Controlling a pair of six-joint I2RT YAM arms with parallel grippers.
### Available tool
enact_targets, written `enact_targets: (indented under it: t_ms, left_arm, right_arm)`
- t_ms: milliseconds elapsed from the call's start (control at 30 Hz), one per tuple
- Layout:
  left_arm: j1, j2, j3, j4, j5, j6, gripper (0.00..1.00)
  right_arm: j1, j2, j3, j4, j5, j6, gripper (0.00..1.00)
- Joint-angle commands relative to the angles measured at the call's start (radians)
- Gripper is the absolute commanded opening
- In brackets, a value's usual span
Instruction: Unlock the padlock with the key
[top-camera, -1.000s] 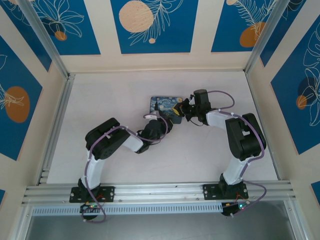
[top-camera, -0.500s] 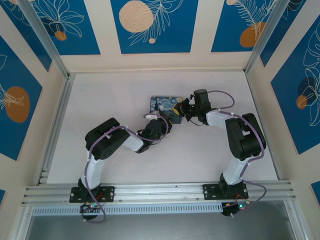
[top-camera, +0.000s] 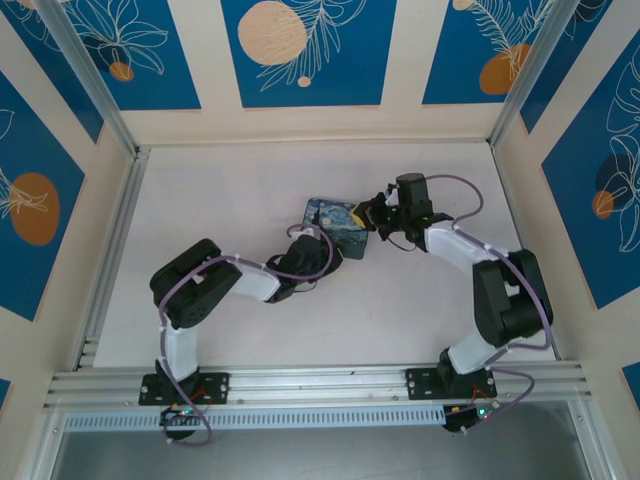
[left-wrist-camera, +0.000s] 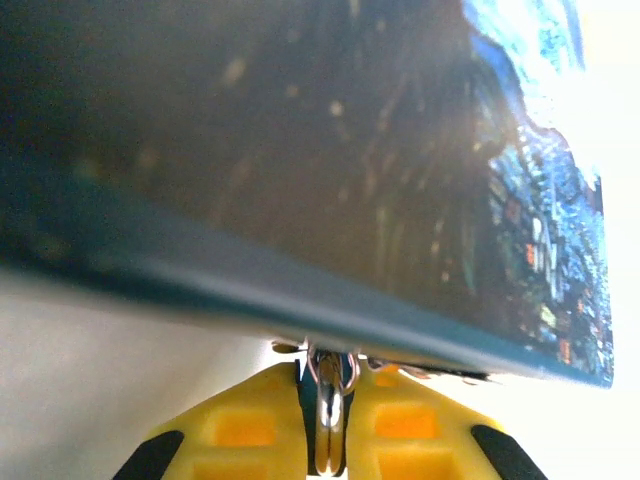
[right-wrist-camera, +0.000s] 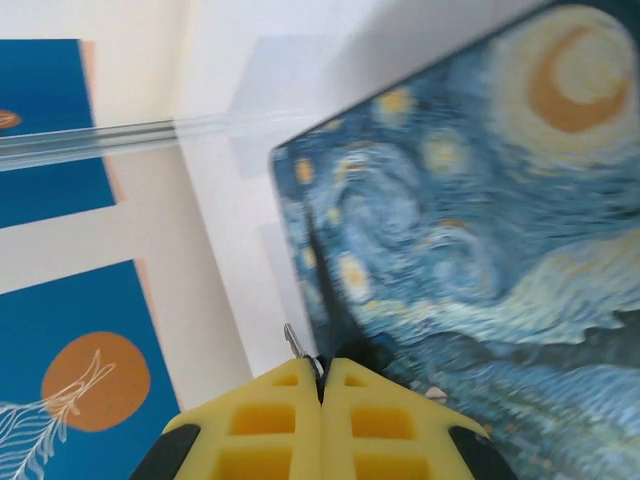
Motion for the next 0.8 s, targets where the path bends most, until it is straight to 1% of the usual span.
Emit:
enact_targets:
  t_ms: [0, 100, 167, 267, 467, 633, 767]
  left_arm:
    - [0.009, -0.063, 0.013, -0.17, 0.065, 0.017, 0.0]
    - [0.021, -0.098, 0.018, -0.208, 0.081, 0.014, 0.0]
    - [0.034, -0.111, 0.031, -0.228, 0.112, 0.014, 0.0]
    - [0.055, -0.111, 0.061, -0.251, 0.171, 0.003, 0.0]
    - [0.066, -0.101, 0.105, -0.259, 0.238, -0.053, 0.0]
    - [0.066, -0.08, 0.157, -0.246, 0.293, -0.11, 0.0]
    - [0.065, -0.058, 0.202, -0.251, 0.338, -0.145, 0.0]
  right_arm:
    - [-0.009, -0.109, -0.053, -0.058, -0.016, -0.042, 0.0]
    - [-0.017, -0.203, -0.116, -0.075, -0.023, -0.053, 0.0]
    - [-0.021, -0.267, -0.159, -0.093, -0.022, -0.057, 0.0]
    - [-0.022, -0.353, -0.226, -0.107, -0.032, -0.055, 0.0]
    - [-0.019, -0.523, -0.333, -0.159, -0.06, -0.041, 0.0]
    - [-0.02, -0.624, -0.374, -0.223, -0.098, -0.049, 0.0]
    - [-0.03, -0.643, -0.408, -0.211, -0.145, -0.05, 0.0]
